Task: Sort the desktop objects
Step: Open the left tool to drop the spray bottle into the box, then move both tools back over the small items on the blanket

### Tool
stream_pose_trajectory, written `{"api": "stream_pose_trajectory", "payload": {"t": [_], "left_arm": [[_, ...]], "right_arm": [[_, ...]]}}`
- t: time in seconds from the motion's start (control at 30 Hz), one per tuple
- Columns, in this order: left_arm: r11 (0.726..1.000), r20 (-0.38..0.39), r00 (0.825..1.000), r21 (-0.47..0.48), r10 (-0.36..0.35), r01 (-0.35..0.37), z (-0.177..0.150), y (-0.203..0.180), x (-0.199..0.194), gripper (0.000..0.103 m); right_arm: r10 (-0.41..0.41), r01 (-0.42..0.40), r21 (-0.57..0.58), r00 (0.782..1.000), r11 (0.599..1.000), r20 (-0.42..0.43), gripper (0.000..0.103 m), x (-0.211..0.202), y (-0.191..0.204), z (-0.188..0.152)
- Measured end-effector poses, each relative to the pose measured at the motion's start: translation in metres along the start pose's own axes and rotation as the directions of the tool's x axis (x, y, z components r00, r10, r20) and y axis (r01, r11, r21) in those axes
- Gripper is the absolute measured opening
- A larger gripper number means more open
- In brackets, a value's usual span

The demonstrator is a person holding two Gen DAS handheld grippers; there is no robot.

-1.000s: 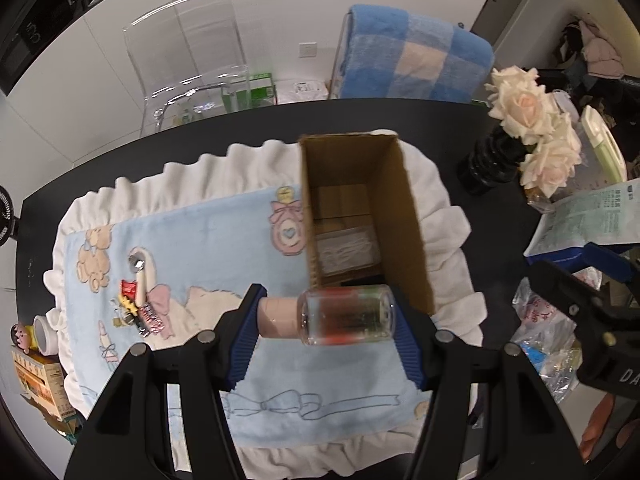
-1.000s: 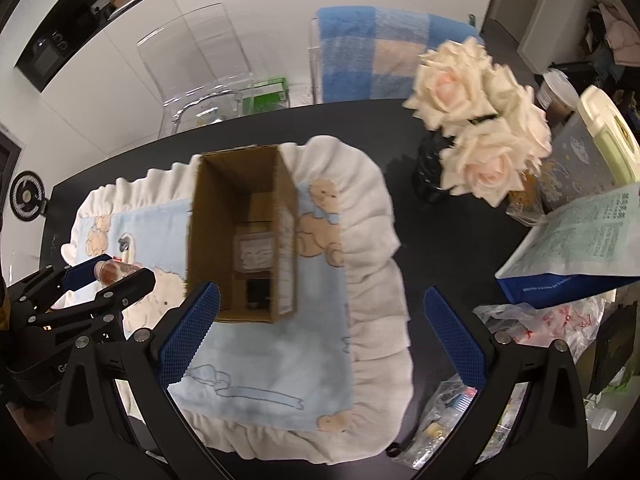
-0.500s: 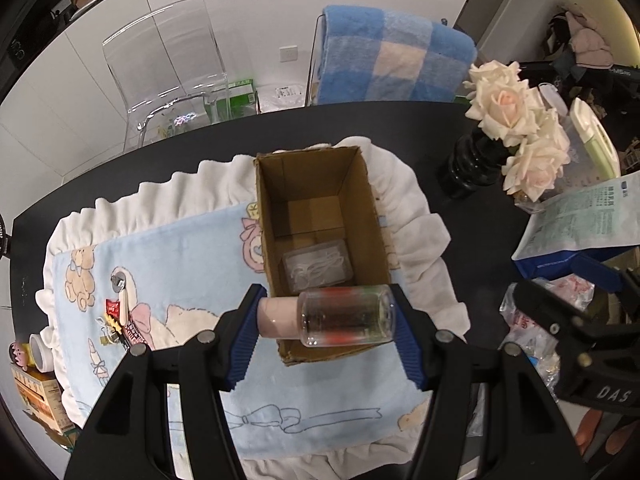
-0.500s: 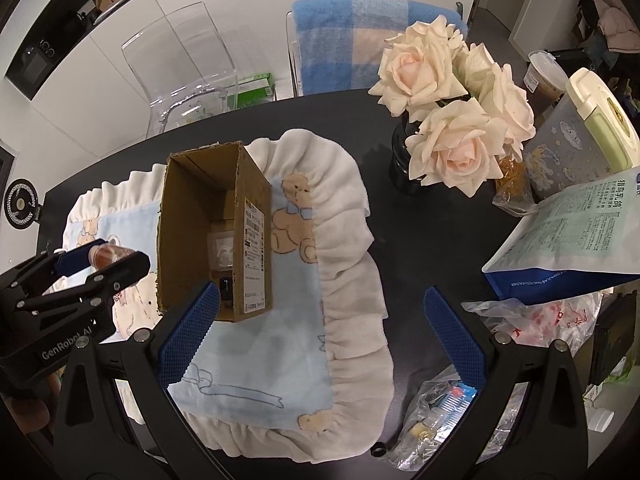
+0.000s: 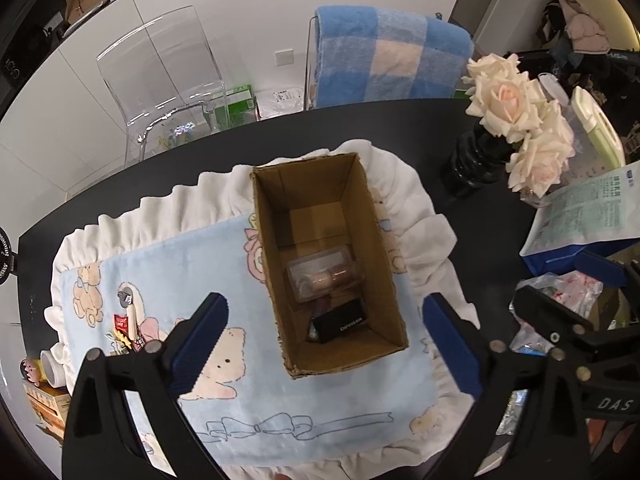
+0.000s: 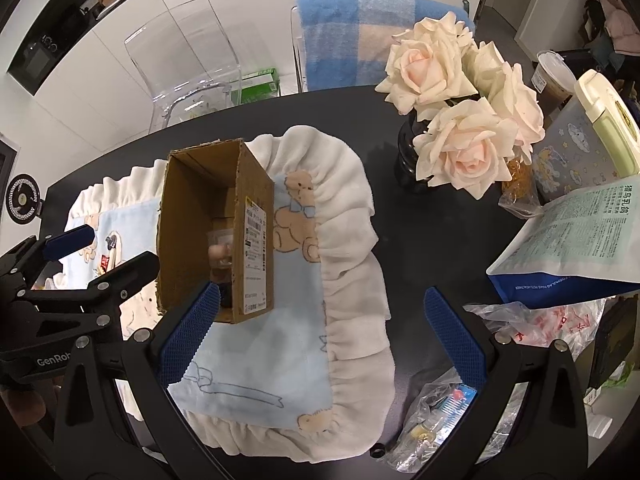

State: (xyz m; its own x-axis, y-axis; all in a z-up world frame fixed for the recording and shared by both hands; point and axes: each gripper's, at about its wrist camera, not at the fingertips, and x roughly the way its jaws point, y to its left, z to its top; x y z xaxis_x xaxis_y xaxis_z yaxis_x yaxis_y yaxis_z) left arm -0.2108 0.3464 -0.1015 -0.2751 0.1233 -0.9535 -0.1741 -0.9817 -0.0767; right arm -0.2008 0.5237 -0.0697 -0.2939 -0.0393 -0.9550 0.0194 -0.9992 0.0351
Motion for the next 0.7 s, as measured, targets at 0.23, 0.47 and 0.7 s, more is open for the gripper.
{"api": "stream_pose_trajectory", "payload": {"t": [0.23, 0.47, 0.7], "left_arm": [[1.000, -0.005, 1.000, -0.011, -0.007, 0.007, -0.007, 0.012, -0.008, 0.103], [1.000, 0.000, 1.000, -0.028, -0.011, 0.011, -0.021, 0.032, -0.025, 0.103], [0.999, 0.016, 1.000, -0.050, 0.006, -0.005, -0.043, 0.063, -0.046, 0.103]], "right_arm": [[-0.002, 0.002, 0.000, 1.000, 1.000, -0.002, 0.103, -0.002, 0.009, -0.004], [0.009, -0.008, -0.009, 1.000, 1.000, 0.015, 0.103, -0.013, 0.030, -0.012], [0.019, -0.018, -0.032, 1.000, 0.999, 0.023, 0.103, -0.023, 0.063, -0.028]]}}
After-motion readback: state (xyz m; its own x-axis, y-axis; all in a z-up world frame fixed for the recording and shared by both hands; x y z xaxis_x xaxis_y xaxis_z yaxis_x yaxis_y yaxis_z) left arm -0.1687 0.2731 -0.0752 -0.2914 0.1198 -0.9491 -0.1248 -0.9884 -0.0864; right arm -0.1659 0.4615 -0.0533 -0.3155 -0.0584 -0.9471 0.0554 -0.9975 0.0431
